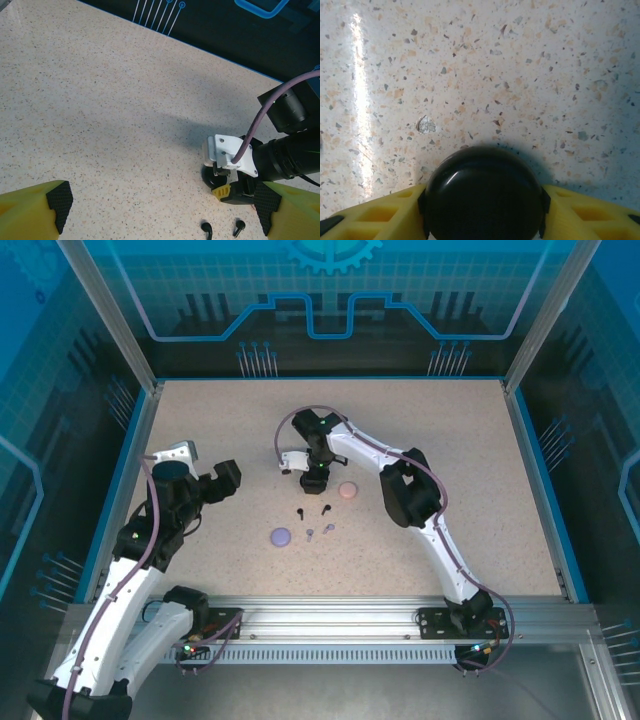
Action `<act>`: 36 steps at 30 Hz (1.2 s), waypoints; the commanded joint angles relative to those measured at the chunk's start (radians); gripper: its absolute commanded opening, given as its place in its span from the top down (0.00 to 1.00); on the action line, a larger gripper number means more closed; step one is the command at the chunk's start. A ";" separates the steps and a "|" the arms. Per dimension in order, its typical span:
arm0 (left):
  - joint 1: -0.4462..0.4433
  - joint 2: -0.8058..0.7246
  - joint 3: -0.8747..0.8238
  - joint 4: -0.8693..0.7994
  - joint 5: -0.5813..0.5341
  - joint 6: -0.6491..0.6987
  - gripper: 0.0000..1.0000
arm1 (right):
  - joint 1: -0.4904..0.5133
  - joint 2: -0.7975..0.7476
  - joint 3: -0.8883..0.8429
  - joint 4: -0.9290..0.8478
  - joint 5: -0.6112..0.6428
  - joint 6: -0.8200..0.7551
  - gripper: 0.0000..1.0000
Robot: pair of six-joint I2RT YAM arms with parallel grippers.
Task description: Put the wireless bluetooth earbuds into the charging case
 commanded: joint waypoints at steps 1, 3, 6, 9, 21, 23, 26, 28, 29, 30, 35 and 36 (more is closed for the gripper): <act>0.011 -0.006 -0.012 0.007 -0.008 0.004 0.02 | -0.004 -0.064 -0.036 0.039 -0.030 0.023 0.45; 0.011 -0.004 -0.015 0.016 0.005 -0.002 0.02 | -0.007 -0.103 -0.061 0.063 -0.033 0.032 0.45; 0.011 0.003 -0.024 0.033 0.025 -0.007 0.02 | -0.009 -0.179 -0.109 0.099 -0.049 0.053 0.46; 0.012 0.020 -0.035 0.048 0.055 -0.018 0.03 | -0.008 -0.265 -0.186 0.149 -0.063 0.071 0.48; 0.073 0.153 -0.027 0.301 0.573 -0.134 0.06 | 0.000 -0.705 -0.547 0.342 -0.069 0.155 0.49; 0.075 0.205 0.001 0.353 0.698 -0.157 0.09 | 0.008 -0.773 -0.582 0.355 -0.066 0.160 0.49; 0.075 0.288 0.035 0.445 0.865 -0.204 0.13 | 0.019 -0.850 -0.608 0.360 -0.060 0.160 0.50; 0.072 0.334 0.045 0.513 0.950 -0.245 0.15 | 0.030 -0.889 -0.616 0.361 -0.053 0.153 0.50; 0.069 0.353 0.046 0.547 0.977 -0.268 0.15 | 0.038 -0.905 -0.617 0.358 -0.046 0.147 0.50; 0.063 0.366 0.047 0.571 0.992 -0.281 0.15 | 0.044 -0.914 -0.617 0.354 -0.039 0.142 0.50; -0.003 0.414 0.072 0.624 1.020 -0.293 0.15 | 0.073 -0.941 -0.603 0.331 -0.023 0.123 0.50; -0.014 0.420 0.077 0.623 1.021 -0.290 0.15 | 0.075 -0.943 -0.600 0.329 -0.022 0.123 0.50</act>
